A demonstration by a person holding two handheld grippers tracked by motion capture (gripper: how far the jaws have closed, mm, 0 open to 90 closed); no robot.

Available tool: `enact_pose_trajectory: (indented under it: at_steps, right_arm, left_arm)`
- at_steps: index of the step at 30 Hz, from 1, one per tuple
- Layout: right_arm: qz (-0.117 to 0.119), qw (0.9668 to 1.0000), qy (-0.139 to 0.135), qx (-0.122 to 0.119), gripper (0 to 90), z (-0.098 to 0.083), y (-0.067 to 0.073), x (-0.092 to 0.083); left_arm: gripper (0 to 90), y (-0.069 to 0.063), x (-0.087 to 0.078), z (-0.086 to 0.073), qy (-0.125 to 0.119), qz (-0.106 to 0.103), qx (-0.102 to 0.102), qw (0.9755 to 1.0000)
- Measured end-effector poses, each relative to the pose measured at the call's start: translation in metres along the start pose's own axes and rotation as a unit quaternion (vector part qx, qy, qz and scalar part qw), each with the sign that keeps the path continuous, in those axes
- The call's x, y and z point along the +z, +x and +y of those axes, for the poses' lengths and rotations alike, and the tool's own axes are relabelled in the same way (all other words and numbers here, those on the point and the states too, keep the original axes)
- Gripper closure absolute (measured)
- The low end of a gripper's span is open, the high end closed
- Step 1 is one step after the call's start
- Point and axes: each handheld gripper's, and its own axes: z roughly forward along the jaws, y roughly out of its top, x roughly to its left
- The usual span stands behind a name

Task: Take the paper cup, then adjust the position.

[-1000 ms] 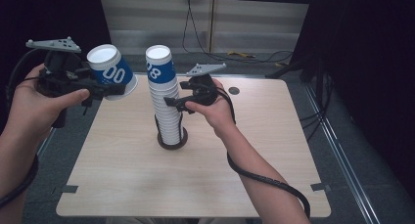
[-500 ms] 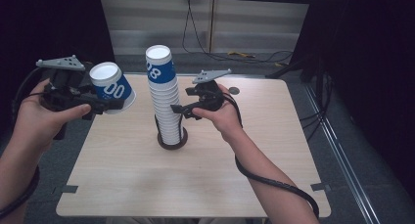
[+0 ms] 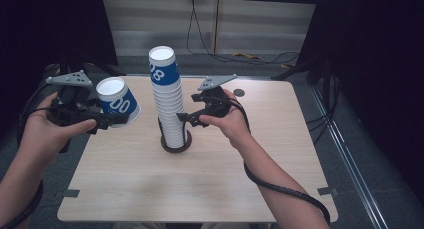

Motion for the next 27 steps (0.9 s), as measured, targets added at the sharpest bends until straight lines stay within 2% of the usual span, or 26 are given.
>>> enact_pose_trajectory:
  at_steps: [2, 12, 15, 27]
  right_arm:
    - [0.000, 0.9999, 0.007, -0.008, 13.7, -0.001, 0.001, 0.000]
    - [0.014, 0.9998, 0.015, -0.004, 13.4, -0.014, 0.002, -0.004]
    - [0.016, 0.9997, 0.016, -0.003, 13.4, -0.018, 0.001, -0.006]
    - [0.012, 0.9995, 0.026, -0.010, 13.4, -0.031, -0.002, -0.014]
  left_arm:
    - [27.0, -0.001, 0.003, -0.002, -0.001, -0.004, -0.001, 1.0000]
    - [27.0, -0.009, 0.014, -0.013, 0.009, -0.016, 0.001, 0.9998]
    - [27.0, -0.012, 0.018, -0.016, 0.011, -0.021, 0.007, 0.9997]
    - [27.0, -0.022, 0.031, -0.026, 0.017, -0.038, 0.013, 0.9990]
